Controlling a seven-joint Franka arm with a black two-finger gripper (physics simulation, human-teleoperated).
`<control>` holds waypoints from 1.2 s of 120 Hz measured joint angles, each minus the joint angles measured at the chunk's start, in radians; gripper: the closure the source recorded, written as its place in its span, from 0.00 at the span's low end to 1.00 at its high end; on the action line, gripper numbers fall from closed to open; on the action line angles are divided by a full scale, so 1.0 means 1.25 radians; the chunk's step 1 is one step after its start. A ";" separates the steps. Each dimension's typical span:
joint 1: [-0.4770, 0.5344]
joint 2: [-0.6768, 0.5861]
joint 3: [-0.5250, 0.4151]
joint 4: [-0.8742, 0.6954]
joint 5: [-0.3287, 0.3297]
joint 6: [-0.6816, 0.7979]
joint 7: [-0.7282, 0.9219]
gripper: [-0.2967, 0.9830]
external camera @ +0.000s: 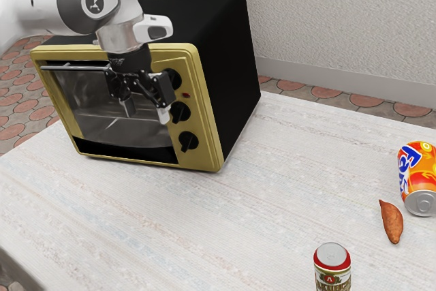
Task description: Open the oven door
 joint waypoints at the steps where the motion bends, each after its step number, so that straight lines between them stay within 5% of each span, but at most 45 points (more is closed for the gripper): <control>1: 0.000 0.000 0.000 0.000 0.000 0.000 0.000 0.23; 18: -0.001 -0.006 0.000 0.004 0.000 -0.002 0.004 0.23; 25: -0.009 -0.116 0.002 0.020 0.006 0.000 0.018 0.23; 41: -0.009 -0.296 0.031 0.008 0.118 -0.059 0.219 0.23; 65: -0.102 -0.539 0.250 -0.454 0.197 0.125 0.546 0.23; 88: -0.210 -0.531 0.368 -0.487 0.191 0.304 0.818 0.23; 109: -0.463 -0.519 0.557 -0.425 0.174 0.381 1.020 0.23; 144: -0.484 -0.515 0.580 -0.416 0.194 0.390 1.247 0.23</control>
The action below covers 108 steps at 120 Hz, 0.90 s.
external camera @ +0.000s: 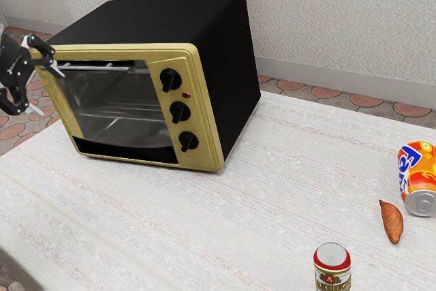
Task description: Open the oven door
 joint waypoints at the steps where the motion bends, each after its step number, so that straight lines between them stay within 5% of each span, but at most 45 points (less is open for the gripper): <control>1: 0.000 0.002 0.000 0.000 0.004 0.000 0.003 0.23; 15: -0.007 0.022 0.007 0.014 0.042 0.001 0.034 0.23; 28: -0.159 0.041 0.148 0.079 0.058 0.003 0.060 0.23; 52: -0.294 0.050 0.290 0.128 0.077 0.021 0.093 0.23; 108: -0.409 0.048 0.393 0.154 0.134 0.085 0.137 0.23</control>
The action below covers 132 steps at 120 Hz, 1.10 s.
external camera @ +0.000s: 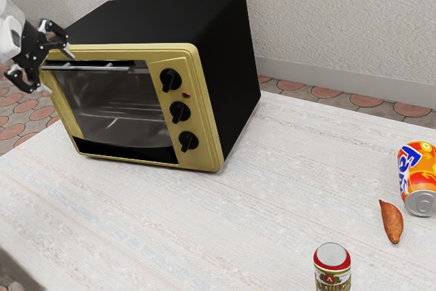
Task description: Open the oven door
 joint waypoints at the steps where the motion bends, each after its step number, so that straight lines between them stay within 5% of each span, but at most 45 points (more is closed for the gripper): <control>1: -0.002 0.000 0.001 0.000 0.000 0.001 0.001 0.23; 67: -0.090 -0.002 0.091 0.002 0.015 0.013 0.021 0.23; 98: -0.055 -0.003 0.077 -0.037 0.015 0.007 0.024 0.19; 101: -0.007 -0.005 0.038 -0.066 0.018 0.006 0.024 0.18; 107: 0.263 -0.077 -0.202 -0.230 0.039 0.020 0.024 0.12; 112: 0.507 -0.300 -0.414 -0.477 0.077 0.042 0.025 0.38; 118: 0.657 -0.577 -0.620 -0.660 0.115 0.033 0.027 0.34; 125: 0.676 -0.694 -0.827 -0.622 0.111 0.005 0.028 0.30; 132: 0.724 -0.520 -0.909 -0.349 0.041 -0.053 -0.016 0.28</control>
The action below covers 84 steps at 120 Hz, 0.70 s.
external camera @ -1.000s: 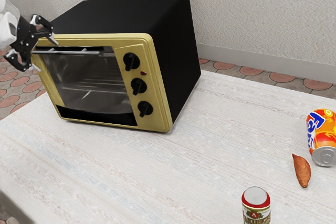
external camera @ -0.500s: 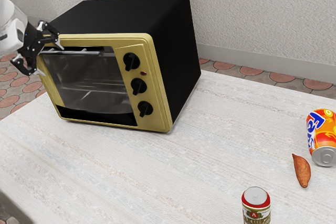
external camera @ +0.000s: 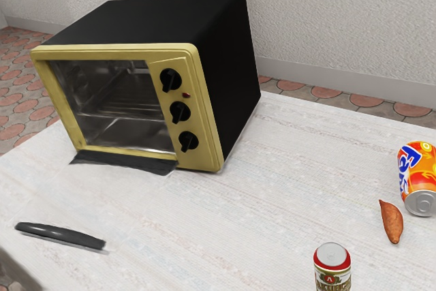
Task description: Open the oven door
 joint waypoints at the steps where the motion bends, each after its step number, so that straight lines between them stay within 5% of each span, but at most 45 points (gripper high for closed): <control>1: 0.006 0.050 -0.013 0.052 -0.009 -0.010 -0.009 0.28; 11: 0.047 0.514 -0.078 0.396 -0.137 -0.074 -0.108 0.26; 26: 0.125 0.810 -0.090 0.502 -0.245 -0.176 -0.303 0.25; 45: 0.149 0.881 -0.090 0.529 -0.305 -0.257 -0.503 0.24; 84: 0.171 0.915 -0.082 0.502 -0.339 -0.321 -0.850 0.23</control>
